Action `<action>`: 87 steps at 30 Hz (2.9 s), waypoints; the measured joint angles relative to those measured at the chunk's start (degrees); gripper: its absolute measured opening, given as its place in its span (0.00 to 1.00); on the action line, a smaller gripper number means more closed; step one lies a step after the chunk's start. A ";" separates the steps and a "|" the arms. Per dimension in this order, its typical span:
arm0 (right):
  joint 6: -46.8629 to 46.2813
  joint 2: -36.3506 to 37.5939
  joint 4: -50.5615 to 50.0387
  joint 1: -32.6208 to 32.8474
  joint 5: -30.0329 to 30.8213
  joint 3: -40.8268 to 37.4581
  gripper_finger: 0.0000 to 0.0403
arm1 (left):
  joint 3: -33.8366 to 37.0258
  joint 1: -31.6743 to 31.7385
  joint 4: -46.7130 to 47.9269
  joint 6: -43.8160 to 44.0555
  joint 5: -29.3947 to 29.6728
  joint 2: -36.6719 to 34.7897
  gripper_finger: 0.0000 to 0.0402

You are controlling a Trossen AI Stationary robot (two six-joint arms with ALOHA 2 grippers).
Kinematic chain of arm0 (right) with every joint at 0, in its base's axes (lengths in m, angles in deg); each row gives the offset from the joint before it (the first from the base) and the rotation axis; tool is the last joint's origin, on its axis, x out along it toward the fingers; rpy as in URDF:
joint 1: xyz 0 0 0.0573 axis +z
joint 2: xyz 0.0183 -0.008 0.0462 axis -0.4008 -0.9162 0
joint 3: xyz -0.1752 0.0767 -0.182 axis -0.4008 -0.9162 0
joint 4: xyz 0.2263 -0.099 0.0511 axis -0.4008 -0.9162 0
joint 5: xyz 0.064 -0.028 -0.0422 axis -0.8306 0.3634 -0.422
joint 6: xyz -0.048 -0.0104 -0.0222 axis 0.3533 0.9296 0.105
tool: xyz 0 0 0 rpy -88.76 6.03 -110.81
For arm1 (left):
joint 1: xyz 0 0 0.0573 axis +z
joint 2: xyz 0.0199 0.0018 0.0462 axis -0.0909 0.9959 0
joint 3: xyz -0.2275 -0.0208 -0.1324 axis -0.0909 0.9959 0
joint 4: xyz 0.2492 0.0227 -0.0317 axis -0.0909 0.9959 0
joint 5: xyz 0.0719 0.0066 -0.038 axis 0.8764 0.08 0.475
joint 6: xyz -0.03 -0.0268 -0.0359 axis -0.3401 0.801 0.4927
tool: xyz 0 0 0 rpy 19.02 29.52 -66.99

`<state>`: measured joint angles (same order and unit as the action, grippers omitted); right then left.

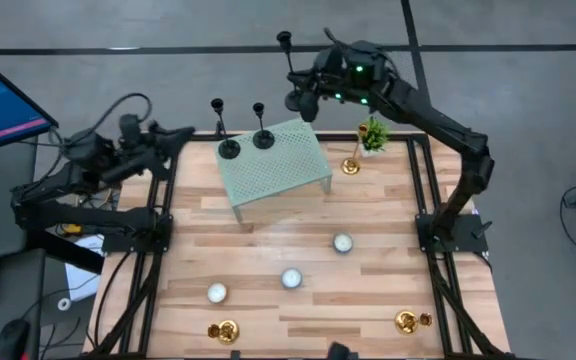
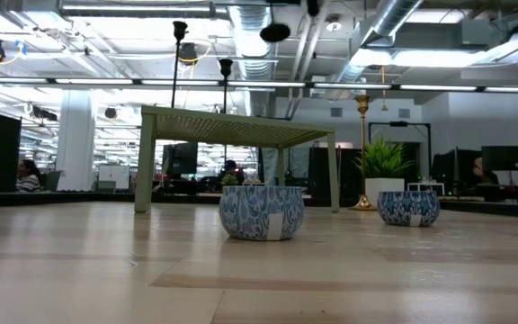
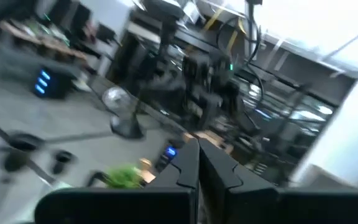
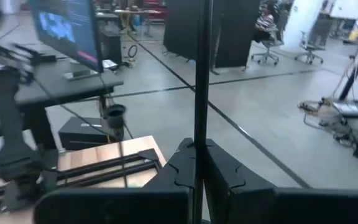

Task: Pick & Place candle stick holders
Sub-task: Put the black candle holder on the shelf aligned with the other black candle holders

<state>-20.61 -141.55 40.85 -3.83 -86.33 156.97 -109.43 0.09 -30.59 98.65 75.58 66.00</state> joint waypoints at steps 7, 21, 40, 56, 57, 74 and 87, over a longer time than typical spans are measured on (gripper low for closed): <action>-2.89 2.43 17.35 -2.40 -0.71 -15.91 0.00 | -0.02 0.02 1.67 -6.93 5.86 -3.20 0.01; -7.64 2.78 48.44 -5.27 -4.16 -42.06 0.00 | 0.00 0.02 1.95 -14.17 10.86 -3.92 0.00; -4.85 -4.52 52.63 -4.82 -5.61 -42.31 0.00 | 0.00 0.02 1.90 -14.80 12.08 -4.02 0.01; 0.05 -4.39 50.15 -5.29 -2.92 -42.31 0.00 | 0.02 0.02 1.90 -14.77 12.08 -3.97 0.01; 0.23 -4.39 50.13 -5.30 -2.89 -42.31 0.00 | 0.02 0.02 1.90 -14.77 12.08 -3.97 0.01; -0.80 -4.52 50.78 -5.76 -2.96 -42.31 0.00 | 0.02 0.01 1.88 -14.80 12.08 -3.97 0.02; -9.00 -4.56 66.87 -8.34 -8.59 -47.21 0.00 | 0.02 0.00 1.59 -14.77 12.08 -3.97 0.02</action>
<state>-29.61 -146.11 107.71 -12.17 -94.92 109.76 -109.40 0.09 -29.00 83.88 87.66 62.02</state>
